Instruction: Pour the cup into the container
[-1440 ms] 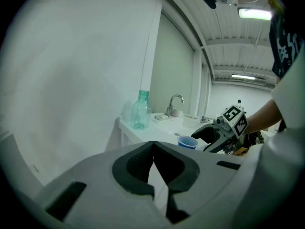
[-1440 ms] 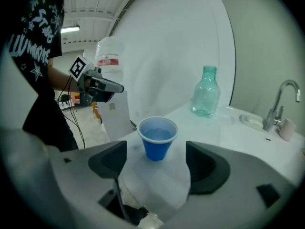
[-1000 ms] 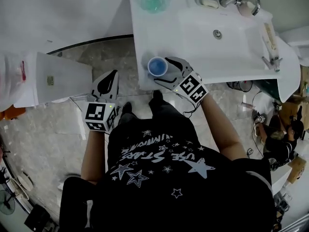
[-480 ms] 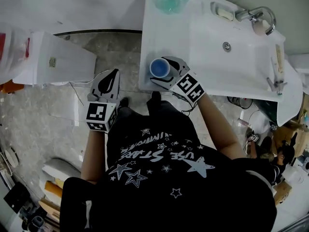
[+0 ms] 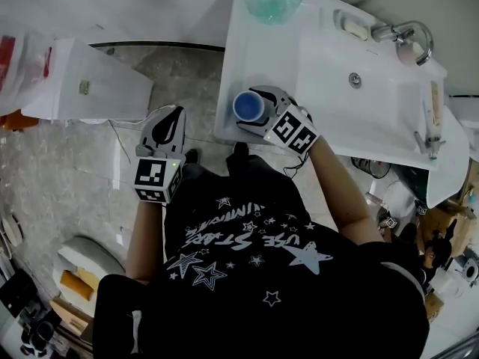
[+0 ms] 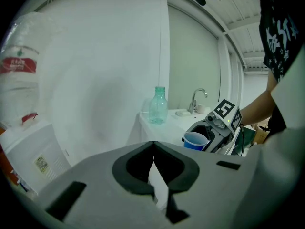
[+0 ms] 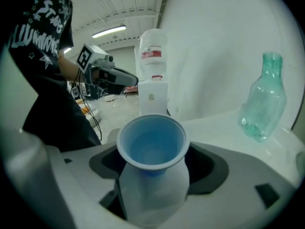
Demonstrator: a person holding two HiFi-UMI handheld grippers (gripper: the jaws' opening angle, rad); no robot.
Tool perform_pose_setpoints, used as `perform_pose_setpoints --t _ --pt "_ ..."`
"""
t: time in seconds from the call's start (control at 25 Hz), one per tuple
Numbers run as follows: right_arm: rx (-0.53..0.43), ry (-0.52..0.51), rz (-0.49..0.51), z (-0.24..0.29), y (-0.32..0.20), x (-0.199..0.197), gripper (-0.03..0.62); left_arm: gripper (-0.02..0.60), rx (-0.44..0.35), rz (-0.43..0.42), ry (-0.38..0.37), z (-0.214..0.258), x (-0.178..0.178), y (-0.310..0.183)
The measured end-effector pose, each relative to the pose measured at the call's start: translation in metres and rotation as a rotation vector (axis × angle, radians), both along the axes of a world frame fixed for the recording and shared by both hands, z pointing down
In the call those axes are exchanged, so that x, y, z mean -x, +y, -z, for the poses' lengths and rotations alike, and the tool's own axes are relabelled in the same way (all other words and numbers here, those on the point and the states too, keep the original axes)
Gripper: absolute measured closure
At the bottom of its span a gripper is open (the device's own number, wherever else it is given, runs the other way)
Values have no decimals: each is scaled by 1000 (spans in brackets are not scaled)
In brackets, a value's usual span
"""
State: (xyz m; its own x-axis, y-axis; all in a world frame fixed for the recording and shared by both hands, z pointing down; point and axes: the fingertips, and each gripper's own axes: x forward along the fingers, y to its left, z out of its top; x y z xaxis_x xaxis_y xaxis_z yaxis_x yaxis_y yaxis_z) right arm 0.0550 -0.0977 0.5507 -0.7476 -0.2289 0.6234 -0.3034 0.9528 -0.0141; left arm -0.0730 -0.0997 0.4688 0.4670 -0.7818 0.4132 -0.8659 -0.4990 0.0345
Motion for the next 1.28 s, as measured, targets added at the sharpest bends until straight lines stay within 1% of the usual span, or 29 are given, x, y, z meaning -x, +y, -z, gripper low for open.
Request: perform_pose_setpoints --t 0.08,0.16,0.24,0.36,0.52,0.68,0.8,0.96,1.04,1.28 --pt "-33 5 22 -2 -2 0 237 572 3 5 -5 -1 0 0" --pt "-51 -8 44 -1 -2 2 246 571 8 10 -8 -2 0 1" --pt "-61 -20 69 0 -1 4 254 571 13 20 -9 -3 1 1" --pt "-59 -32 93 0 1 6 284 572 15 26 -6 -4 1 1" --pt "-49 -44 96 -1 0 7 292 571 16 30 -9 -5 0 0" --pt "-62 -47 91 0 -1 6 307 572 12 32 -16 -4 -2 0" --pt "-61 -72 68 3 -4 3 310 572 13 34 -22 -4 -3 1" --pt "-2 -138 -3 12 -9 -5 310 572 -1 32 -22 -1 -6 -2" --pt "12 -159 -35 19 -12 -10 310 572 -10 29 -21 2 -8 -4" --pt "20 -163 -95 40 -27 -34 310 571 -39 38 9 19 -14 -16"
